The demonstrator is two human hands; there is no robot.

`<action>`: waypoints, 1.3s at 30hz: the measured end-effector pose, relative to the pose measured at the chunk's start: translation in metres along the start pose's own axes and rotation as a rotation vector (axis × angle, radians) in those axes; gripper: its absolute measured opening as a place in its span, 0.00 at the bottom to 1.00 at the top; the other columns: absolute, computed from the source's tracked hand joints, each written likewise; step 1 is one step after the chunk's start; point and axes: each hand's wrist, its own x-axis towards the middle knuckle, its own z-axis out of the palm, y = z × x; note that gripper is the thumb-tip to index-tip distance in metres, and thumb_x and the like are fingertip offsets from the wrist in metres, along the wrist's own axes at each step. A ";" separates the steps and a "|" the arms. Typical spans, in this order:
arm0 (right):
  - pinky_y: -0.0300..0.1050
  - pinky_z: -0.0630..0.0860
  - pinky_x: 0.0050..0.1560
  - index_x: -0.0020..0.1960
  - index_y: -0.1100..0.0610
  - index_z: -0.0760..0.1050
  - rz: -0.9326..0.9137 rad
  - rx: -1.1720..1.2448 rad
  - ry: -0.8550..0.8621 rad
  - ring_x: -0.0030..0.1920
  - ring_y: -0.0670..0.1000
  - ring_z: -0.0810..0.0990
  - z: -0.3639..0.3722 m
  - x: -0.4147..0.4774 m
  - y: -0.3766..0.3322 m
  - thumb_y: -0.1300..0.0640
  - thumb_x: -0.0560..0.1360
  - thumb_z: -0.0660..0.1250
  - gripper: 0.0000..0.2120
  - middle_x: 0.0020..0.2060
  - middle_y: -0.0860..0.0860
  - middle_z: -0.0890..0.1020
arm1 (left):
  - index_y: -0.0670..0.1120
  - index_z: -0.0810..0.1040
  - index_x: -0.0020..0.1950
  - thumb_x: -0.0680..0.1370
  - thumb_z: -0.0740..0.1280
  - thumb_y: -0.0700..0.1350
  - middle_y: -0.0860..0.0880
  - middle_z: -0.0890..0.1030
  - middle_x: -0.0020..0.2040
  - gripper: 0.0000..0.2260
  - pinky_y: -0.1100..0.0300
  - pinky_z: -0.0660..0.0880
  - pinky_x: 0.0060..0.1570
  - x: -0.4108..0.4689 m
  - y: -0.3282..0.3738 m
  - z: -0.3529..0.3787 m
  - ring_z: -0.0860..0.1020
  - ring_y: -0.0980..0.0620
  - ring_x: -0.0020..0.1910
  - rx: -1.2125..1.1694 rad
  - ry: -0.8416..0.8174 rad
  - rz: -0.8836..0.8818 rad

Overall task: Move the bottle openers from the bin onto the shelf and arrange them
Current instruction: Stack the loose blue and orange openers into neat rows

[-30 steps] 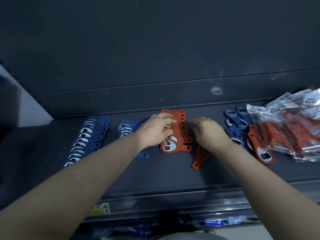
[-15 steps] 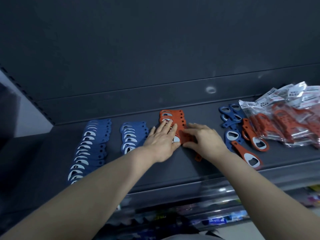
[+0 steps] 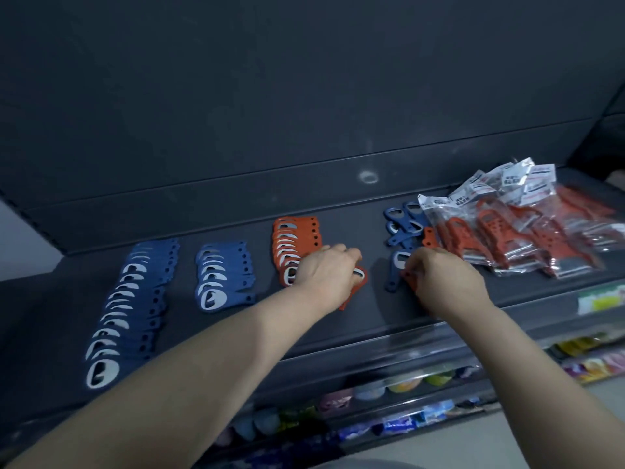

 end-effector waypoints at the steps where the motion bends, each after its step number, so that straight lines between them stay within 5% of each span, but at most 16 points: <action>1: 0.48 0.73 0.45 0.53 0.49 0.75 0.015 -0.008 0.000 0.52 0.58 0.79 0.000 -0.003 0.008 0.53 0.75 0.65 0.07 0.53 0.51 0.78 | 0.47 0.72 0.64 0.78 0.64 0.53 0.45 0.76 0.60 0.17 0.53 0.71 0.57 0.004 0.005 0.001 0.74 0.43 0.60 0.050 -0.044 -0.008; 7: 0.45 0.71 0.44 0.59 0.48 0.71 -0.087 -0.010 -0.217 0.53 0.56 0.77 -0.014 -0.010 0.045 0.58 0.74 0.67 0.15 0.56 0.51 0.76 | 0.42 0.70 0.63 0.77 0.67 0.55 0.41 0.75 0.61 0.22 0.53 0.71 0.51 0.017 0.034 0.003 0.76 0.40 0.60 0.054 -0.166 -0.262; 12: 0.47 0.68 0.61 0.71 0.39 0.63 -0.518 -0.143 -0.324 0.64 0.52 0.67 -0.024 -0.006 0.057 0.59 0.76 0.63 0.28 0.63 0.48 0.66 | 0.42 0.68 0.60 0.79 0.63 0.56 0.42 0.80 0.55 0.20 0.55 0.68 0.41 0.010 0.051 0.007 0.78 0.41 0.56 -0.015 -0.123 -0.347; 17: 0.51 0.64 0.61 0.67 0.39 0.68 -0.672 -0.368 -0.224 0.65 0.54 0.64 -0.030 0.017 0.050 0.51 0.77 0.63 0.19 0.62 0.50 0.64 | 0.45 0.69 0.64 0.81 0.60 0.52 0.43 0.80 0.55 0.16 0.54 0.70 0.44 0.005 0.047 0.006 0.77 0.41 0.56 -0.031 -0.193 -0.327; 25: 0.45 0.65 0.46 0.51 0.47 0.73 -0.510 -0.040 -0.126 0.54 0.53 0.78 -0.025 0.034 0.056 0.48 0.73 0.68 0.09 0.50 0.47 0.81 | 0.49 0.63 0.75 0.78 0.66 0.54 0.44 0.69 0.68 0.28 0.51 0.69 0.64 0.009 0.046 0.001 0.70 0.43 0.66 -0.025 -0.248 -0.266; 32: 0.46 0.67 0.42 0.53 0.49 0.71 -0.349 0.163 -0.112 0.49 0.57 0.79 -0.008 0.020 0.049 0.48 0.75 0.66 0.09 0.47 0.51 0.81 | 0.43 0.77 0.54 0.68 0.78 0.49 0.46 0.80 0.52 0.20 0.54 0.77 0.49 0.029 0.053 -0.013 0.78 0.46 0.51 -0.129 -0.314 -0.392; 35: 0.47 0.70 0.44 0.52 0.47 0.70 -0.300 0.220 -0.107 0.50 0.57 0.78 -0.007 0.017 0.039 0.47 0.75 0.66 0.09 0.48 0.51 0.81 | 0.43 0.78 0.49 0.71 0.75 0.47 0.46 0.81 0.49 0.12 0.54 0.76 0.47 0.022 0.044 -0.015 0.79 0.45 0.49 -0.152 -0.207 -0.405; 39: 0.46 0.69 0.44 0.53 0.50 0.71 -0.306 0.260 -0.096 0.52 0.56 0.77 -0.006 0.009 0.013 0.50 0.76 0.66 0.08 0.47 0.48 0.82 | 0.49 0.75 0.53 0.73 0.71 0.44 0.49 0.81 0.47 0.11 0.54 0.77 0.50 -0.009 0.010 -0.015 0.79 0.48 0.48 -0.522 0.011 -0.537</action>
